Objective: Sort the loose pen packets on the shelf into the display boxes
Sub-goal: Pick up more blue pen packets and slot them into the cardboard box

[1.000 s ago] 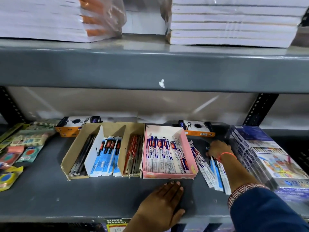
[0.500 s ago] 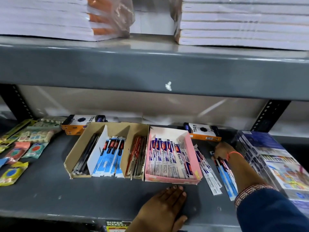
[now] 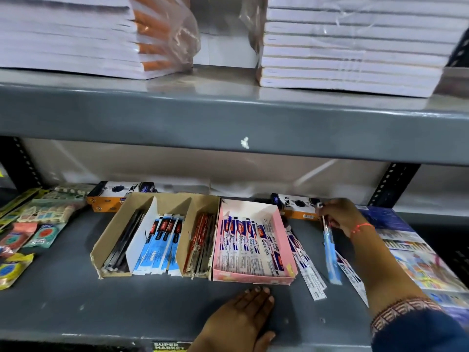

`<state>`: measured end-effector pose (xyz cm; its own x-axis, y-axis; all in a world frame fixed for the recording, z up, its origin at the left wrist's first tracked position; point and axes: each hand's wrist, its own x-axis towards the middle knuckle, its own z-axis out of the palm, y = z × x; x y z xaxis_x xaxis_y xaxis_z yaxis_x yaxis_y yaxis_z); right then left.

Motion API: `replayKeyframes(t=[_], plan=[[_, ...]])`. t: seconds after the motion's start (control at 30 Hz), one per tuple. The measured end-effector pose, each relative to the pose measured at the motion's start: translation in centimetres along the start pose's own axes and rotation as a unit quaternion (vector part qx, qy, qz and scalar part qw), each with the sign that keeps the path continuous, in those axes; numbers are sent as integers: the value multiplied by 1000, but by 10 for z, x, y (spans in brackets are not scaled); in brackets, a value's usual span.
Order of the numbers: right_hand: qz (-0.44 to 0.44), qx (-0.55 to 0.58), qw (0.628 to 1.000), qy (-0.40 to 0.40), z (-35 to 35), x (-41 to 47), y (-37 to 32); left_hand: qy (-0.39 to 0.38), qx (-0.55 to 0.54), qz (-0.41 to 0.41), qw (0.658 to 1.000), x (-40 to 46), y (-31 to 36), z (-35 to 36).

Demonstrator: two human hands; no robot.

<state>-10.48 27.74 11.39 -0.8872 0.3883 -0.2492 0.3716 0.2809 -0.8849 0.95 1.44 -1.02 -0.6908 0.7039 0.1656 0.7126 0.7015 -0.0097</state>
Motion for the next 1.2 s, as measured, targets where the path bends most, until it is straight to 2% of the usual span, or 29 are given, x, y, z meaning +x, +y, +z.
replayKeyframes(t=[0.1, 0.2, 0.37, 0.63, 0.8, 0.93, 1.03, 1.13, 1.2], plan=[[-33, 186, 982, 7, -15, -25, -6, -6, -42, 9, 999, 0, 1, 0], [-43, 317, 947, -34, -20, -60, 6, 2, -53, 51, 997, 1, 3, 2], [-22, 419, 908, 3, -7, -102, 49, 46, -3, 78, 996, 2, 7, 4], [-24, 534, 842, 70, 6, -135, 71, 51, 6, 86, 995, 4, 3, 7], [-35, 527, 849, 28, 13, -142, 48, 34, -16, 67, 997, 6, 4, 5], [-67, 472, 879, 6, 25, -146, 28, 44, -52, 6, 998, 2, 8, -5], [-90, 426, 900, -17, 32, -148, 17, 51, -48, -8, 998, -1, 6, -1], [-106, 405, 907, -44, 37, -150, 9, -32, -87, -26, 995, 0, 3, -5], [-114, 396, 909, -56, 40, -150, 6, -61, -98, -2, 993, 0, 3, -3]])
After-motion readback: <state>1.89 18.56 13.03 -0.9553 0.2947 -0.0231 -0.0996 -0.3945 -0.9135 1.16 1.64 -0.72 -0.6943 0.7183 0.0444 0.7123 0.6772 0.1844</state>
